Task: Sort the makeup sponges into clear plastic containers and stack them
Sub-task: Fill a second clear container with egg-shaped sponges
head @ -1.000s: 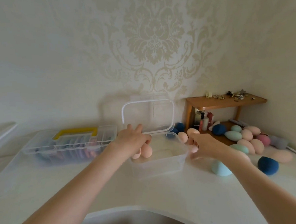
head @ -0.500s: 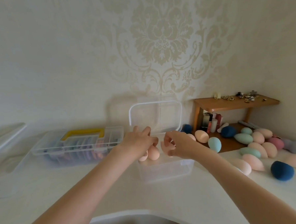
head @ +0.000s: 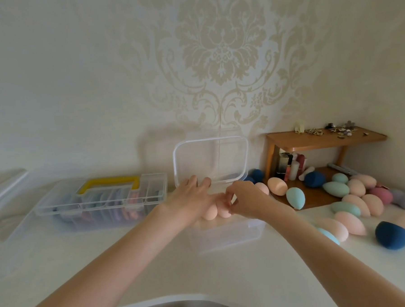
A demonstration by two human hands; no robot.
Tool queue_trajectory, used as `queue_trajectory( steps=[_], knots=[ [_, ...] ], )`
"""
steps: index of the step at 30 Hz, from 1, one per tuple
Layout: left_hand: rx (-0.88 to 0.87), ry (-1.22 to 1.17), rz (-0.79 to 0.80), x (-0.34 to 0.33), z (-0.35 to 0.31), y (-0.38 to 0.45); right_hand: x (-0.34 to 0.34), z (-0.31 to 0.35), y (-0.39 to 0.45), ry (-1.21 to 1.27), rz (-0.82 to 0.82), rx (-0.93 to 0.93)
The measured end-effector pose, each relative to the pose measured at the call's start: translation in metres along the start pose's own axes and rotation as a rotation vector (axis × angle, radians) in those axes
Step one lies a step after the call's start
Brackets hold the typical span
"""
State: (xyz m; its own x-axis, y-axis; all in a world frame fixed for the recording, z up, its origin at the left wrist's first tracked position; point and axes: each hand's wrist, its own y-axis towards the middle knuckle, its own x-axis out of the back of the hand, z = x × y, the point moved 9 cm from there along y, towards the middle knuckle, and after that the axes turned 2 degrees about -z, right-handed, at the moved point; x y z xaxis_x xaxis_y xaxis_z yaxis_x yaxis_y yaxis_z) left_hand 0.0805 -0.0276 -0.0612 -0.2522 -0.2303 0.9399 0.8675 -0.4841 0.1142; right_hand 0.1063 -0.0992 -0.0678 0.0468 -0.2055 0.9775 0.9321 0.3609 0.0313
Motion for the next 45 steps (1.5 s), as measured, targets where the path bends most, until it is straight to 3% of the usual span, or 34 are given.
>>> queue_trajectory(
  steps=[3,6,8,13,16,20,23,24,26,28,30,32,39,45],
  knots=[
    [-0.017,-0.003,0.043,0.000,0.002,0.001,0.022,-0.016,-0.005,0.223,-0.009,-0.025],
    [-0.020,0.017,0.058,0.001,0.001,0.002,0.068,-0.056,-0.005,0.411,-0.311,-0.140],
    [-0.021,0.009,0.062,0.001,0.001,0.002,0.077,-0.075,-0.005,0.236,-0.389,-0.220],
    [-0.013,-0.026,0.050,0.004,-0.001,0.001,0.003,-0.085,0.015,-0.250,-0.011,-0.148],
    [-0.010,-0.045,0.036,0.005,-0.001,0.001,-0.005,-0.087,0.019,-0.407,-0.036,-0.159],
    [-0.009,-0.053,0.044,0.003,0.000,0.003,0.021,-0.102,0.003,0.099,-0.354,-0.276],
    [-0.009,-0.030,0.053,0.001,0.000,0.004,0.063,-0.093,-0.015,0.325,-0.620,-0.207],
    [-0.008,-0.023,0.055,0.000,0.001,0.005,0.074,-0.082,-0.019,0.392,-0.608,-0.149],
    [-0.004,0.000,0.071,0.000,0.002,0.006,0.077,-0.054,-0.021,0.431,-0.433,-0.012],
    [0.002,0.011,0.088,-0.001,0.001,0.008,0.060,-0.027,-0.021,0.258,-0.206,0.094],
    [0.003,0.005,0.093,0.001,0.001,0.008,0.035,-0.015,-0.019,-0.047,-0.096,0.132],
    [0.000,-0.016,0.095,0.001,0.000,0.007,0.024,-0.013,-0.015,-0.202,-0.093,0.112],
    [-0.009,-0.028,0.101,0.003,0.000,0.005,0.010,-0.008,-0.005,-0.356,-0.024,0.040],
    [-0.013,-0.070,0.093,0.001,0.006,0.004,0.006,-0.012,0.002,-0.365,0.012,-0.003]
  ],
)
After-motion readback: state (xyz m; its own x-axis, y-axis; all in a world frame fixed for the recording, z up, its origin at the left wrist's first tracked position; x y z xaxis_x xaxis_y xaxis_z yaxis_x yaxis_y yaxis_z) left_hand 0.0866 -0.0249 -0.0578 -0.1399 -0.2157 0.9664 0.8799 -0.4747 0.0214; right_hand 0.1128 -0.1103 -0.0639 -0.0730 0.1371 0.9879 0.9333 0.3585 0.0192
